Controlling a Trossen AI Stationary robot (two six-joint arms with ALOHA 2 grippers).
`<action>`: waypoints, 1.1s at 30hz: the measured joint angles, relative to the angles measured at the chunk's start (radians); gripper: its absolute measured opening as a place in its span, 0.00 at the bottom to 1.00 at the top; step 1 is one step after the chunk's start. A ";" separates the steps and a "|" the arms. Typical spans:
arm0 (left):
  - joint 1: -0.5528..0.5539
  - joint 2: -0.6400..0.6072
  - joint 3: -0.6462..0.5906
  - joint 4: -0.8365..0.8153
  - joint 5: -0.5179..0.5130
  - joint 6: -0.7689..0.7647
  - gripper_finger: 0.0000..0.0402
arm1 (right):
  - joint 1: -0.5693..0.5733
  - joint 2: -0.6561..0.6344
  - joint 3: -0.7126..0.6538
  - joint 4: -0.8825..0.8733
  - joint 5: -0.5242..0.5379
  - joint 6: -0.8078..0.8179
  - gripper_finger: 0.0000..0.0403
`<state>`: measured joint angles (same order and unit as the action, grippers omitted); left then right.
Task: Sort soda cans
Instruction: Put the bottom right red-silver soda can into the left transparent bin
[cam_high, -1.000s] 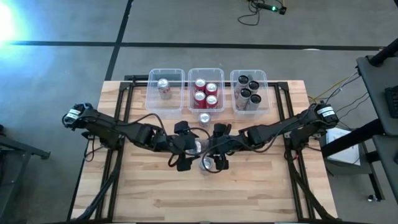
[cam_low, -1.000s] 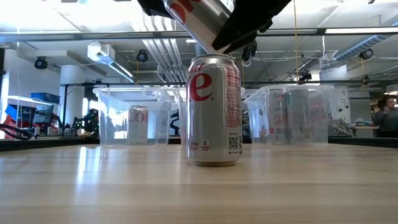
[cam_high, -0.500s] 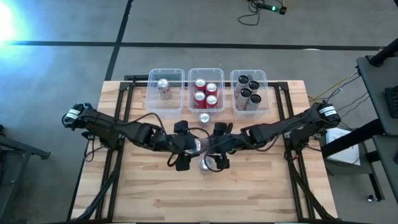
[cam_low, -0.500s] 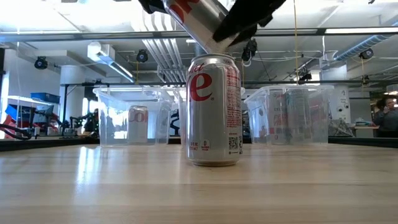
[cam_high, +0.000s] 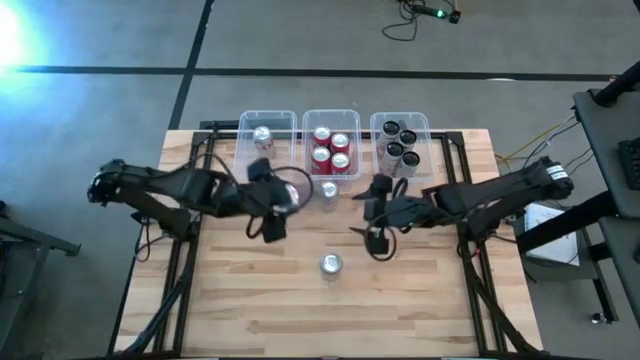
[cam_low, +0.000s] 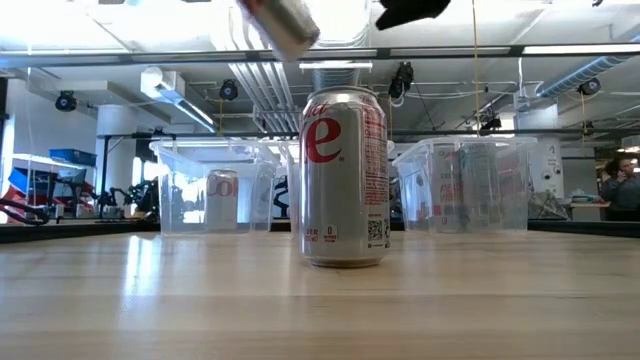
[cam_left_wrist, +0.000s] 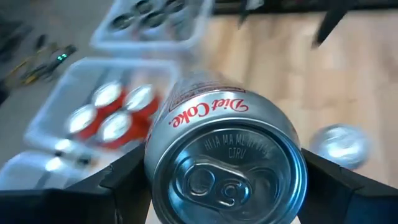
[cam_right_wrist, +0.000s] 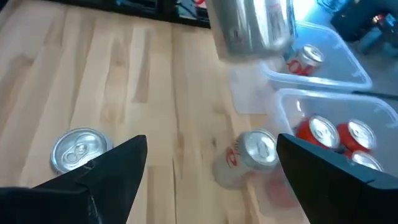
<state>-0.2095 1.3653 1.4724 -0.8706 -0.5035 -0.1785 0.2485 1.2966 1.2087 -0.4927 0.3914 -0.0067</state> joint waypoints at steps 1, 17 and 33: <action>0.016 -0.008 0.007 -0.033 -0.019 -0.011 0.70 | 0.000 -0.014 0.000 -0.011 0.003 0.015 0.88; 0.630 -0.015 0.026 -0.331 0.295 0.028 0.70 | 0.003 -0.053 -0.163 -0.025 0.002 0.218 0.86; 0.826 0.212 0.023 -0.392 0.370 0.175 0.70 | 0.008 -0.051 -0.225 0.004 -0.002 0.312 0.81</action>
<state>0.6169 1.5769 1.4956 -1.2629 -0.1331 -0.0035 0.2561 1.2461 0.9833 -0.4886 0.3892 0.3053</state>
